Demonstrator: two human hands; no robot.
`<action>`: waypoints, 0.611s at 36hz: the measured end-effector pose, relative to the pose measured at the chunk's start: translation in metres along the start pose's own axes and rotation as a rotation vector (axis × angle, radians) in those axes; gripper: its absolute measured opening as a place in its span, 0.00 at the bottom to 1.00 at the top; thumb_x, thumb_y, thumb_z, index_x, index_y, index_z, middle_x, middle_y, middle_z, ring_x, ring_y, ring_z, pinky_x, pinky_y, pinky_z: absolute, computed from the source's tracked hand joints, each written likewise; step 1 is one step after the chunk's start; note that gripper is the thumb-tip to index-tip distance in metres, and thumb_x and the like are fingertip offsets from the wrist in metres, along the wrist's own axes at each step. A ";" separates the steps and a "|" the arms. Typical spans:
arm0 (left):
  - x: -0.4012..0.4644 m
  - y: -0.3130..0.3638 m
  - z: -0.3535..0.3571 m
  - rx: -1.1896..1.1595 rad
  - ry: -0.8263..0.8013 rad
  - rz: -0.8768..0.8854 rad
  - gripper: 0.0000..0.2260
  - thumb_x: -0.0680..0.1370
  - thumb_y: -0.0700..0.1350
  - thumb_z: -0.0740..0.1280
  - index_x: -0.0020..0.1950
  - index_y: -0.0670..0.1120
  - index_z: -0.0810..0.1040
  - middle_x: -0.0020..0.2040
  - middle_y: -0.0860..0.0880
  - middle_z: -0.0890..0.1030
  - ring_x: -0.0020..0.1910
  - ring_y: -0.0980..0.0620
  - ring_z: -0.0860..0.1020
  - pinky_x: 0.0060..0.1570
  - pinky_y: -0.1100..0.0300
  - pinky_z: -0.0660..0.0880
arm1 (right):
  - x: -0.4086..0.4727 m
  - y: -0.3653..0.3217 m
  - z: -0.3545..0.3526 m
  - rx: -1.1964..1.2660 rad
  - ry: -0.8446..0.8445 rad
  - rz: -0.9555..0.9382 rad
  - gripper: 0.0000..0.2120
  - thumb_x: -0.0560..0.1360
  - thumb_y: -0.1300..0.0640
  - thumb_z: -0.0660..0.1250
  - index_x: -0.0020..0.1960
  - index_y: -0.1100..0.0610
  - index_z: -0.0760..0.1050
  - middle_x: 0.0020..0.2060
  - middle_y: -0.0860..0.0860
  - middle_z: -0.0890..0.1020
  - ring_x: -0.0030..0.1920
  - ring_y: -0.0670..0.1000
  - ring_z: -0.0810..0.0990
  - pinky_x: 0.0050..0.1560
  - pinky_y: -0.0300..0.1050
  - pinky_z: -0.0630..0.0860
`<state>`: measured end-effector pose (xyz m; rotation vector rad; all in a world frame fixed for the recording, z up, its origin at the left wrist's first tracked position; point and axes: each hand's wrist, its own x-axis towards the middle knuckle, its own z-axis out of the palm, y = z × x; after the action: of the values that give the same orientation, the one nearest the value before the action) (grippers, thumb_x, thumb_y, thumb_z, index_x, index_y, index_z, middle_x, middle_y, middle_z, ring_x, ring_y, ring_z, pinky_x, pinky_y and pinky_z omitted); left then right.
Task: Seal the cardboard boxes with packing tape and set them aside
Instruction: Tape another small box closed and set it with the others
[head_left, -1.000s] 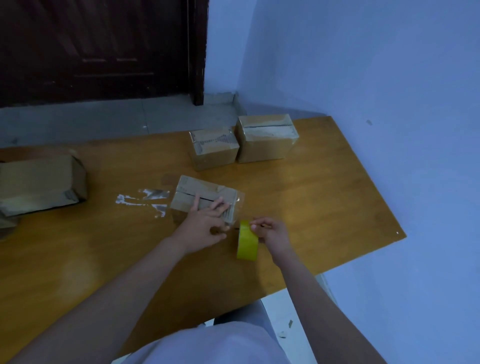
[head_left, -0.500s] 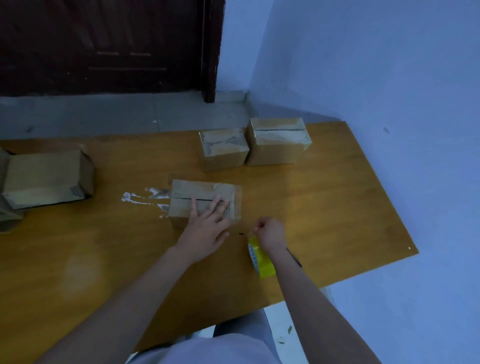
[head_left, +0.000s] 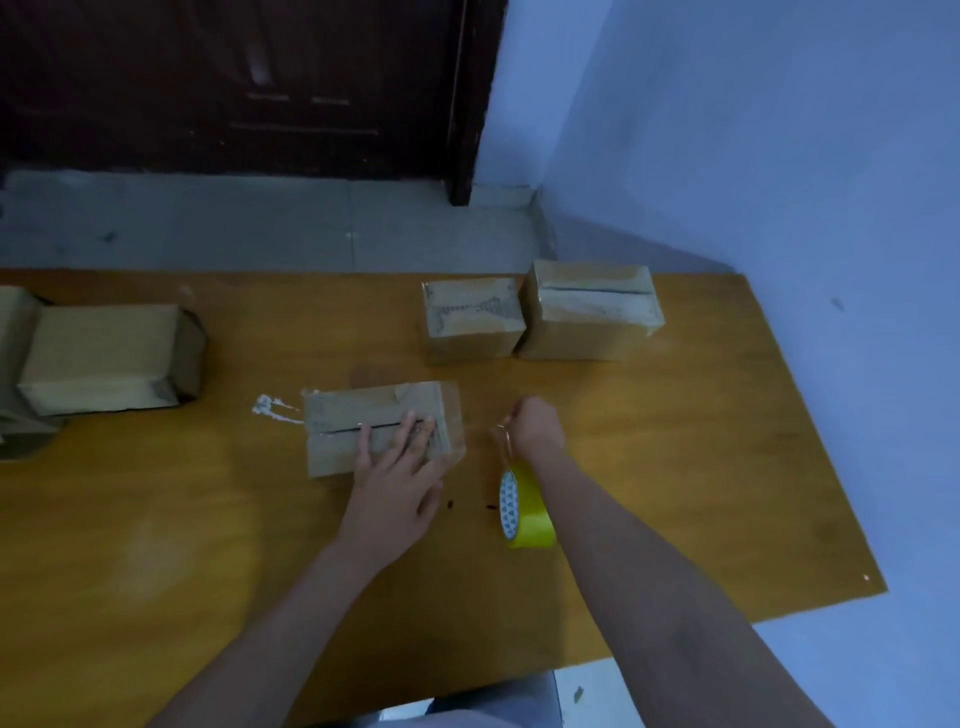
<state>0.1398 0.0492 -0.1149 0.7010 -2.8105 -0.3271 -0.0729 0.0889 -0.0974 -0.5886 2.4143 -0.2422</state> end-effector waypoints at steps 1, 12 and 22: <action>0.000 0.000 0.000 0.001 0.000 -0.001 0.11 0.76 0.49 0.58 0.56 0.53 0.74 0.70 0.44 0.72 0.73 0.45 0.63 0.70 0.36 0.50 | 0.004 -0.001 0.001 -0.037 -0.018 -0.018 0.11 0.75 0.61 0.65 0.56 0.61 0.79 0.53 0.59 0.81 0.56 0.59 0.79 0.52 0.49 0.76; 0.001 0.004 -0.002 -0.043 0.026 -0.018 0.13 0.76 0.49 0.58 0.51 0.50 0.81 0.69 0.43 0.73 0.72 0.43 0.67 0.69 0.37 0.54 | 0.022 -0.001 0.006 -0.246 -0.020 -0.155 0.09 0.75 0.64 0.62 0.51 0.61 0.80 0.49 0.60 0.81 0.52 0.61 0.80 0.48 0.50 0.76; -0.001 0.002 -0.005 -0.072 0.024 -0.007 0.13 0.75 0.50 0.60 0.55 0.52 0.80 0.70 0.44 0.72 0.73 0.45 0.65 0.69 0.36 0.54 | 0.029 -0.008 0.001 -0.418 -0.026 -0.175 0.15 0.73 0.61 0.68 0.59 0.57 0.73 0.56 0.57 0.76 0.56 0.59 0.77 0.43 0.47 0.72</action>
<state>0.1411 0.0513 -0.1102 0.6949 -2.7592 -0.4157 -0.0897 0.0684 -0.1119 -0.9835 2.4014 0.2042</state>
